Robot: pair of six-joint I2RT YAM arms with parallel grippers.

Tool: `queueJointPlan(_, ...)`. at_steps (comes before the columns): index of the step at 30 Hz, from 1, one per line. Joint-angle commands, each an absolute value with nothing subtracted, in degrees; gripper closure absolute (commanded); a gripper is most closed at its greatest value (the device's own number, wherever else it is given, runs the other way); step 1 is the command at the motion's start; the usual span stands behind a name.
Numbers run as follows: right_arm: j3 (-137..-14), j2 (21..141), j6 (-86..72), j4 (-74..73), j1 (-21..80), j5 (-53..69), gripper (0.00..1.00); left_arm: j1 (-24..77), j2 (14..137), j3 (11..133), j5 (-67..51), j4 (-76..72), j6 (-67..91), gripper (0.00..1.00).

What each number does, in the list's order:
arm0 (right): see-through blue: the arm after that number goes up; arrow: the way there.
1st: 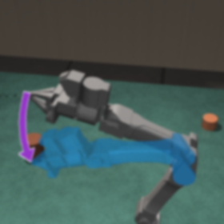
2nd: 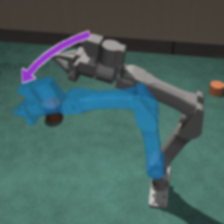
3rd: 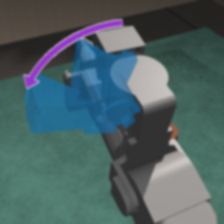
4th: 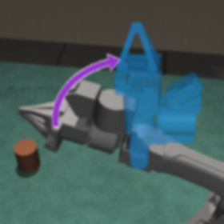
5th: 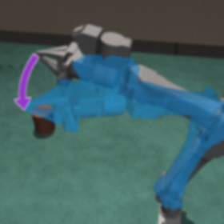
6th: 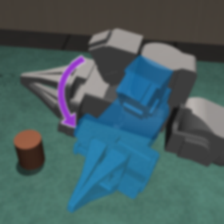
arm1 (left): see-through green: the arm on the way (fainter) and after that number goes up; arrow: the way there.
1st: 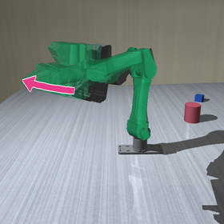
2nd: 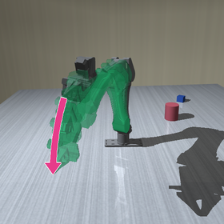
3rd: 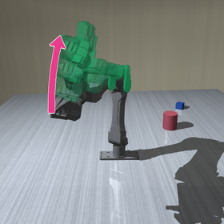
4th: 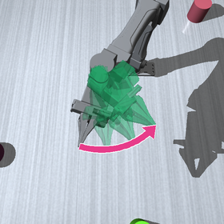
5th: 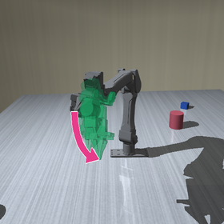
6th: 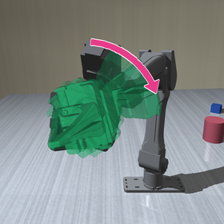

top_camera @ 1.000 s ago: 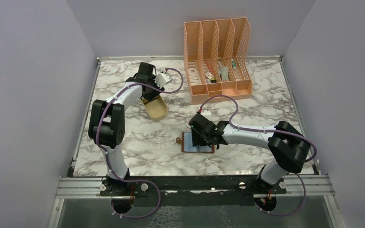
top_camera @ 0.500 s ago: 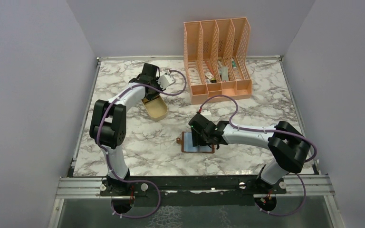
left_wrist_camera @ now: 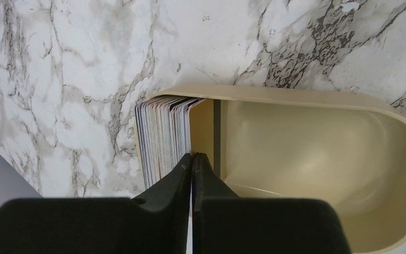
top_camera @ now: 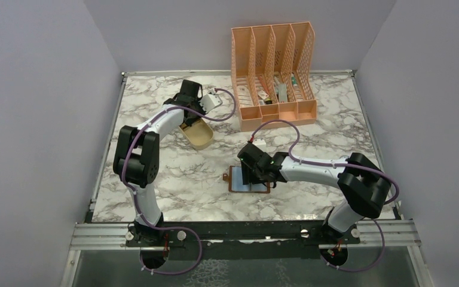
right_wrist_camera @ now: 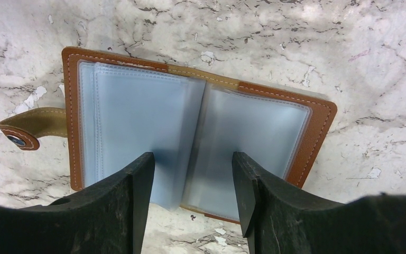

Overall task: Put the credit cards into the card holder
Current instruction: Pick up the credit card from the storage box.

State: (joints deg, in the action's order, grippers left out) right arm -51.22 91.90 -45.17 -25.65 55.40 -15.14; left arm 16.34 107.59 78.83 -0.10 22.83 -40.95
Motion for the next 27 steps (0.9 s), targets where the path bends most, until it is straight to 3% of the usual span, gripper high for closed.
queueJointPlan(1, -50.2, 90.6, -45.3, -27.6, 55.4, -14.4, 0.44, 16.5, 105.1, 78.4, 0.0, 22.7, -41.2, 0.99)
queueJointPlan(17, -50.6, 87.8, -45.3, -28.2, 55.4, -13.5, 0.44, 16.7, 97.8, 79.7, -7.6, 24.7, -25.2, 1.0)
queueJointPlan(22, -50.9, 86.5, -44.8, -28.1, 55.4, -12.9, 0.44, 16.6, 95.3, 81.0, -8.2, 25.2, -11.6, 1.0)
queueJointPlan(27, -51.4, 84.6, -44.4, -28.0, 55.3, -12.5, 0.45, 16.0, 93.6, 81.1, -16.4, 26.1, 2.1, 1.0)
